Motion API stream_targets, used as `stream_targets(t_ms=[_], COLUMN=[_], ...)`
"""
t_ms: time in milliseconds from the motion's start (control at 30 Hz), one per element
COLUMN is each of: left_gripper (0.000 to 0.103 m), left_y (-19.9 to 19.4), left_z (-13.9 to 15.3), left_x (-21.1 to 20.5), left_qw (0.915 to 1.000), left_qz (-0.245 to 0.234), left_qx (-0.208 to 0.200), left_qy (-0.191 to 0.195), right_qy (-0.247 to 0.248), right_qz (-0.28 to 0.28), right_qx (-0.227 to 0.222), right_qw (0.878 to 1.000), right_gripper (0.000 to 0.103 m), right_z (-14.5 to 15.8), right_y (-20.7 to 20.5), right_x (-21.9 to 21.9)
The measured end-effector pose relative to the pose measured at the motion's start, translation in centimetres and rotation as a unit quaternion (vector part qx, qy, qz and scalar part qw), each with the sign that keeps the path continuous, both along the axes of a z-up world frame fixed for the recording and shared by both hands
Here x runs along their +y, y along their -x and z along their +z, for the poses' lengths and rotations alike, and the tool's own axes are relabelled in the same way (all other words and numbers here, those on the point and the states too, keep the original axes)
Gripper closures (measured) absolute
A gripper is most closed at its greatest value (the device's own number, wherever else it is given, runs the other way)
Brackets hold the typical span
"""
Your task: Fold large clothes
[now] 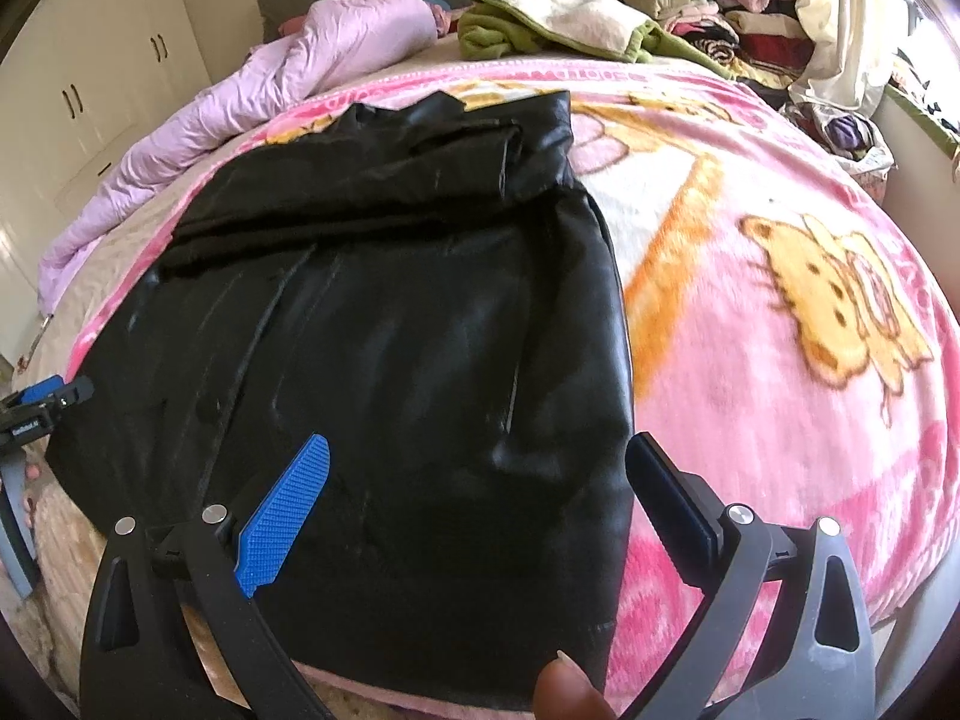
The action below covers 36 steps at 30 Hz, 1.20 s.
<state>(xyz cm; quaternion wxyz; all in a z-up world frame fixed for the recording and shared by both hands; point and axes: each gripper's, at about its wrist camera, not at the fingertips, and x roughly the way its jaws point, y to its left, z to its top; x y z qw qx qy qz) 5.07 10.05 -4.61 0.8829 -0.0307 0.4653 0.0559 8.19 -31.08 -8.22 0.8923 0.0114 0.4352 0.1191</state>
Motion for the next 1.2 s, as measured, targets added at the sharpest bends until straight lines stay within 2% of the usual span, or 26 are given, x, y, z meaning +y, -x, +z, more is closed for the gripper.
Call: stream_targets(t_ms=[67,167,367,433,567,667,700,767,800,833,867,967,1000,1067,1100,1200], left_gripper=[0.01,0.01,0.01,0.01,0.01,0.01,0.01,0.01,0.012,0.019,0.022,0.033,0.041,0.065,0.071,0.081], left_y=[0.1,0.4,0.8,1.1,0.8,0.5,0.4,0.2,0.3,0.3,0.4,0.4,0.3,0.5,0.7,1.0], left_z=[-0.2,-0.7,-2.0,-2.3,-3.2,-3.7,-3.9,-4.0,-3.9,-3.8,-3.7,-3.6,-3.5,-3.4,-3.1,-2.7], left_x=[0.0,0.9,1.9,2.5,4.2,4.6,4.7,4.8,4.6,4.6,4.6,5.2,5.6,6.1,6.2,6.0], left_qw=[1.0,0.9988,0.9956,0.9928,0.9827,0.9771,0.9757,0.9741,0.9742,0.975,0.9757,0.9724,0.9708,0.9648,0.9609,0.9606], left_qz=[-0.005,-0.016,-0.033,-0.045,-0.045,-0.045,-0.044,-0.044,-0.046,-0.048,-0.049,-0.048,-0.045,-0.045,-0.05,-0.059], left_qx=[0.007,0.023,0.054,0.064,0.079,0.086,0.086,0.086,0.084,0.082,0.081,0.077,0.075,0.068,0.063,0.057], left_qy=[0.002,0.039,0.068,0.092,0.161,0.189,0.197,0.205,0.204,0.201,0.198,0.215,0.224,0.25,0.265,0.265], right_qy=[0.002,0.003,0.007,0.009,-0.018,-0.031,-0.039,-0.053,-0.059,-0.067,-0.082,-0.112,-0.115,-0.125,-0.129,-0.137], right_qz=[0.001,0.0,0.002,0.002,0.003,0.015,0.02,0.026,0.028,0.029,0.031,0.037,0.039,0.046,0.048,0.05], right_qx=[0.007,0.024,0.055,0.063,0.073,0.074,0.074,0.069,0.065,0.063,0.062,0.062,0.062,0.061,0.063,0.064], right_qw=[1.0,1.0,0.998,0.998,0.997,0.997,0.996,0.996,0.996,0.995,0.994,0.991,0.991,0.989,0.988,0.987], right_gripper=[0.005,0.005,0.005,0.005,0.005,0.005,0.006,0.019,0.022,0.031,0.045,0.064,0.067,0.077,0.078,0.085], right_z=[-0.5,-1.4,-3.1,-3.6,-4.2,-4.3,-4.4,-4.3,-4.3,-4.3,-4.2,-4.0,-3.9,-3.7,-3.5,-3.1], right_y=[0.3,0.6,1.2,1.4,1.8,1.8,1.8,1.8,1.8,1.8,1.7,1.6,1.6,1.7,1.8,2.0], right_x=[-0.3,-0.9,-2.0,-2.3,-3.5,-3.8,-4.0,-4.2,-4.4,-4.5,-4.9,-5.6,-5.8,-6.0,-6.0,-6.2])
